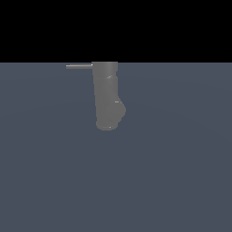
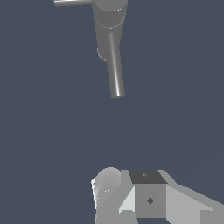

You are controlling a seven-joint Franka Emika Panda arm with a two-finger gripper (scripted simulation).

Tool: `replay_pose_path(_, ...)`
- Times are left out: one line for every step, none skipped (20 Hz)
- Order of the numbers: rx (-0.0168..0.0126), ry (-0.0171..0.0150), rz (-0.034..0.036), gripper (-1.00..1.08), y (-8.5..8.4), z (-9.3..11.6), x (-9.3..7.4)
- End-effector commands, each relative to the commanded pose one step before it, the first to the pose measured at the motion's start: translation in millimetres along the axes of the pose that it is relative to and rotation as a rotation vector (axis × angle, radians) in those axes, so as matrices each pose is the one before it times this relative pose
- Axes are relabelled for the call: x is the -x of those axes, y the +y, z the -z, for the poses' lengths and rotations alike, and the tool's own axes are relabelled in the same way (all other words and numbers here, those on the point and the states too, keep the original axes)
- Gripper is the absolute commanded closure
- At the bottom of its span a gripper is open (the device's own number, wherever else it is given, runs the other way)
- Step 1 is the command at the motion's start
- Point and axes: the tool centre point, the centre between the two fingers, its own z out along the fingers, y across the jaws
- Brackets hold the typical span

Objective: Turn on the faucet by rotating a designated handle.

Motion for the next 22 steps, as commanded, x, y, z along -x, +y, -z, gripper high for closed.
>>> replay_pose_path(0.0,0.0,0.0,1.08,0.01,0.0,0.0)
replay_pose_path(0.00021,-0.00039,0.00111,1.08,-0.35,-0.06,-0.13)
replay_pose_path(0.00057,-0.00117,0.00327,1.08,-1.02,-0.17,-0.39)
replay_pose_path(0.00097,-0.00192,0.00545,1.08,-1.67,-0.28,-0.61)
replay_pose_path(0.00143,-0.00271,0.00782,1.08,-2.36,-0.4,-0.83)
replay_pose_path(0.00201,-0.00352,0.01048,1.08,-3.07,-0.52,-1.0)
replay_pose_path(0.00222,-0.00349,0.01083,1.08,-3.04,-0.52,-0.88)
replay_pose_path(0.0021,-0.0029,0.0095,1.08,-2.51,-0.44,-0.59)
replay_pose_path(0.00196,-0.00228,0.00802,1.08,-1.96,-0.35,-0.3)
replay_pose_path(0.00174,-0.00162,0.00633,1.08,-1.36,-0.25,-0.01)
replay_pose_path(0.00131,-0.00085,0.00402,1.08,-0.68,-0.14,0.21)
replay_pose_path(0.00052,-0.00008,0.00107,1.08,-0.02,-0.02,0.25)
replay_pose_path(-0.00018,0.0003,-0.00091,1.08,0.25,0.04,0.08)
replay_pose_path(-0.00083,0.00042,-0.00231,1.08,0.32,0.07,-0.21)
replay_pose_path(-0.00135,0.00031,-0.00301,1.08,0.16,0.07,-0.58)
replay_pose_path(-0.00182,0.00014,-0.00352,1.08,-0.02,0.06,-0.95)
replay_pose_path(-0.00237,0.0,-0.00427,1.08,-0.17,0.04,-1.33)
replay_pose_path(-0.00291,-0.00012,-0.00509,1.08,-0.33,0.03,-1.72)
replay_pose_path(-0.00345,-0.00022,-0.00602,1.08,-0.45,0.02,-2.09)
replay_pose_path(-0.00398,-0.00026,-0.00713,1.08,-0.49,0.01,-2.4)
replay_pose_path(-0.00452,-0.00026,-0.0084,1.08,-0.51,0.01,-2.7)
replay_pose_path(-0.00503,-0.00029,-0.00966,1.08,-0.53,-0.01,-3.0)
